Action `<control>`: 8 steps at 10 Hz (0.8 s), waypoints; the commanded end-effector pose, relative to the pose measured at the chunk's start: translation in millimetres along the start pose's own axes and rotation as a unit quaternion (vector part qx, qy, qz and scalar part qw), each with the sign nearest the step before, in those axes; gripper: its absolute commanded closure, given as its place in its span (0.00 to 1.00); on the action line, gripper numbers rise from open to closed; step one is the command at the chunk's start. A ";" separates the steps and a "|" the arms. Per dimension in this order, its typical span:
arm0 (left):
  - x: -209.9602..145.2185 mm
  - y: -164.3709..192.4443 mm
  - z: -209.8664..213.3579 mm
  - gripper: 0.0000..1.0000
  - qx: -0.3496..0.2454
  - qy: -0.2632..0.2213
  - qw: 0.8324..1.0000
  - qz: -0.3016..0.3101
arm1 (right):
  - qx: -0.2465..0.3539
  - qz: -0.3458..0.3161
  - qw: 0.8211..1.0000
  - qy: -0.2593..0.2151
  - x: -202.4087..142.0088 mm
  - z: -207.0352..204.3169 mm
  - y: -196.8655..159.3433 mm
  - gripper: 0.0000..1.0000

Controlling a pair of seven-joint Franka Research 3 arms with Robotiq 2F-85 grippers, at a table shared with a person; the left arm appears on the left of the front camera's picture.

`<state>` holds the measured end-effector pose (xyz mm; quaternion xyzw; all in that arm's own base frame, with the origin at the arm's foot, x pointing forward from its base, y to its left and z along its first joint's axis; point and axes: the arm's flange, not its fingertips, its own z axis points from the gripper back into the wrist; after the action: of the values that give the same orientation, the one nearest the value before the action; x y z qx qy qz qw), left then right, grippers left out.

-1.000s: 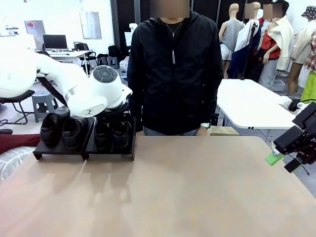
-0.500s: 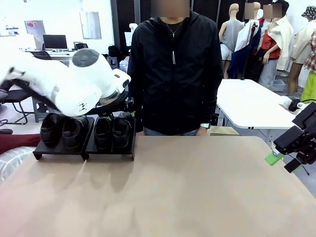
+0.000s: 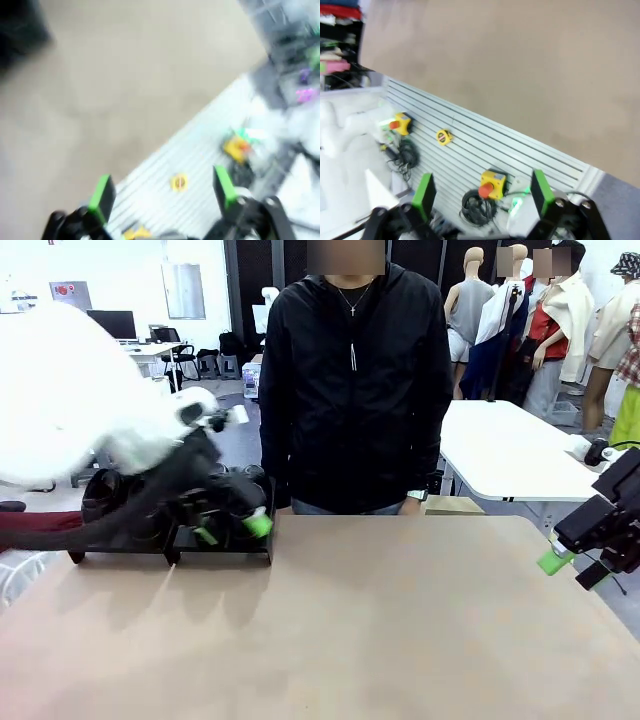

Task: Organize the shoes by placing them on the stand.
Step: Place the Shoe from the middle of the table onto the Shoes Stand.

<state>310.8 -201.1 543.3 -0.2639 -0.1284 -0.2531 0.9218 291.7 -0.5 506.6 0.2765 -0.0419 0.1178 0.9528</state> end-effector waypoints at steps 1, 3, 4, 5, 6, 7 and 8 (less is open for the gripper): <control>-28.9 42.3 58.4 0.00 -0.021 0.093 0.987 -0.127 | 0.010 -0.007 1.000 0.000 1.9 4.6 2.6 0.00; -69.7 83.7 106.1 0.00 -0.058 0.013 0.986 -0.156 | 0.010 -0.007 1.000 0.000 1.9 4.6 2.6 0.00; -106.1 127.0 135.4 0.00 -0.105 -0.063 0.984 -0.128 | 0.010 -0.007 1.000 0.000 1.9 4.6 2.6 0.00; -131.1 156.8 141.9 0.00 -0.149 -0.134 0.970 -0.135 | 0.010 -0.007 1.000 0.000 1.9 4.6 2.6 0.00; -135.5 181.0 131.9 0.00 -0.202 -0.179 0.958 -0.095 | 0.010 -0.007 1.000 0.000 1.9 4.6 2.6 0.00; -127.3 192.7 114.4 0.00 -0.231 -0.187 0.952 -0.080 | 0.010 -0.007 1.000 0.000 1.9 4.6 2.6 0.00; -138.3 160.7 156.9 0.00 -0.126 -0.130 0.977 -0.111 | 0.010 -0.007 1.000 0.000 1.9 4.6 2.6 0.00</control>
<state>272.1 78.6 524.3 -0.4512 -0.2628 -0.2981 0.7991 291.6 -0.8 506.9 0.2764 -0.0423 0.1173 0.9529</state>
